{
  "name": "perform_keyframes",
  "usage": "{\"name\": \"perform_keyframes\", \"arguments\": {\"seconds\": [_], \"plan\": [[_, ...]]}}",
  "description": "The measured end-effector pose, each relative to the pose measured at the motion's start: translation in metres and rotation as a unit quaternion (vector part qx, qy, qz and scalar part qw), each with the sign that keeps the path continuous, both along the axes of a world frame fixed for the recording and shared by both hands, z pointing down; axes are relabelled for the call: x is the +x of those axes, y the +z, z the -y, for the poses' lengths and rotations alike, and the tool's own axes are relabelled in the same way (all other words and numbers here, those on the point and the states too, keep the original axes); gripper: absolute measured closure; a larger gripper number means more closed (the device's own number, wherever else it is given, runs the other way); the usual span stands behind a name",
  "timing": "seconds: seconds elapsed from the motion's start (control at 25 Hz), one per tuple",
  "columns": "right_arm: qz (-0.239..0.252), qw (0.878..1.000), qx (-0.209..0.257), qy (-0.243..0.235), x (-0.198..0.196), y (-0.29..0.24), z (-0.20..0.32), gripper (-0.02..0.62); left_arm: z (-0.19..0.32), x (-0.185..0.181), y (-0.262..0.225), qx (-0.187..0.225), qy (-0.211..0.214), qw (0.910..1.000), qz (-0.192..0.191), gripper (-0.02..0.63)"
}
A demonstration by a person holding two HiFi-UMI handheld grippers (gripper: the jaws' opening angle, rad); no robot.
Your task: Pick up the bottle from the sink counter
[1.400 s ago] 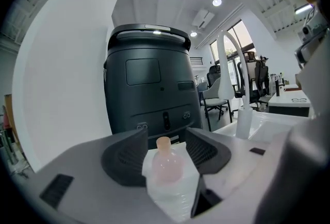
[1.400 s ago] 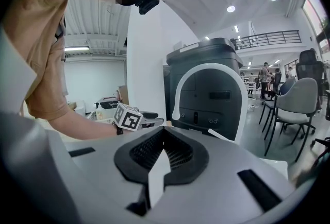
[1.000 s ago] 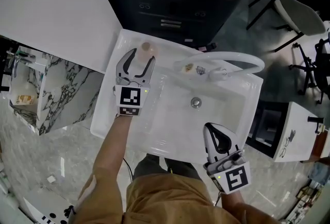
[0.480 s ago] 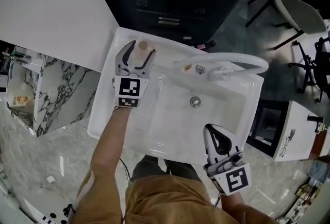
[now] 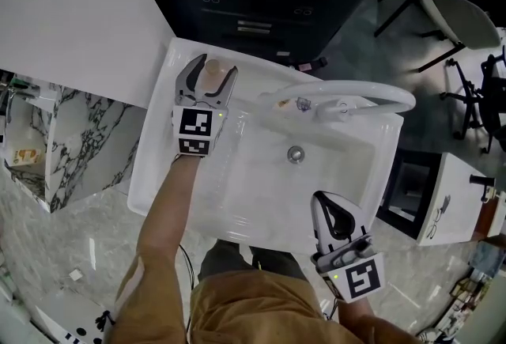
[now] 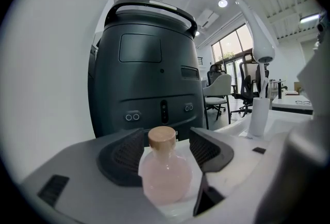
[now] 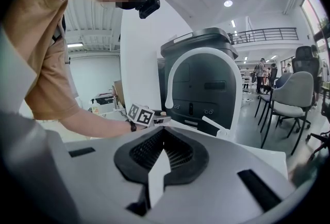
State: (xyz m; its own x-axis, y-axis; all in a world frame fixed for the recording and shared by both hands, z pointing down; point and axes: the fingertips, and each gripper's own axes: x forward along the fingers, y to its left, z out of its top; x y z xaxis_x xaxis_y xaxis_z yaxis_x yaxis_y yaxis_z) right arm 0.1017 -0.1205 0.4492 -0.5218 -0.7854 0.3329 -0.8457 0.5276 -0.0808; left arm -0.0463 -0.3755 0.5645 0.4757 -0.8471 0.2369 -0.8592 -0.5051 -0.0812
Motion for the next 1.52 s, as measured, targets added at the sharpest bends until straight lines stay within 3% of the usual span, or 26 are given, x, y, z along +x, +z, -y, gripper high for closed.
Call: {"name": "perform_keyframes", "arguments": {"seconds": [0.44,0.6,0.8,1.28,1.52], "plan": [[0.013,1.0,0.004,0.008,0.004,0.003,0.001,0.597,0.009,-0.004,0.005,-0.004,-0.024,0.9994,-0.022,0.344],[0.002,1.0,-0.011,0.01,0.007,0.011,-0.002,0.597,0.01,0.001,0.008,-0.004,-0.018,0.9998,-0.01,0.346],[0.003,1.0,-0.015,0.011,0.007,0.015,-0.002,0.597,0.01,0.001,0.012,0.009,-0.022,0.9997,0.009,0.389],[0.002,1.0,-0.018,0.01,0.007,0.019,-0.003,0.597,0.008,-0.003,0.006,0.008,-0.011,0.9997,-0.018,0.471],[0.003,1.0,-0.02,0.007,0.005,0.019,-0.003,0.597,0.009,-0.003,0.006,0.009,-0.021,0.9997,-0.007,0.472]]}}
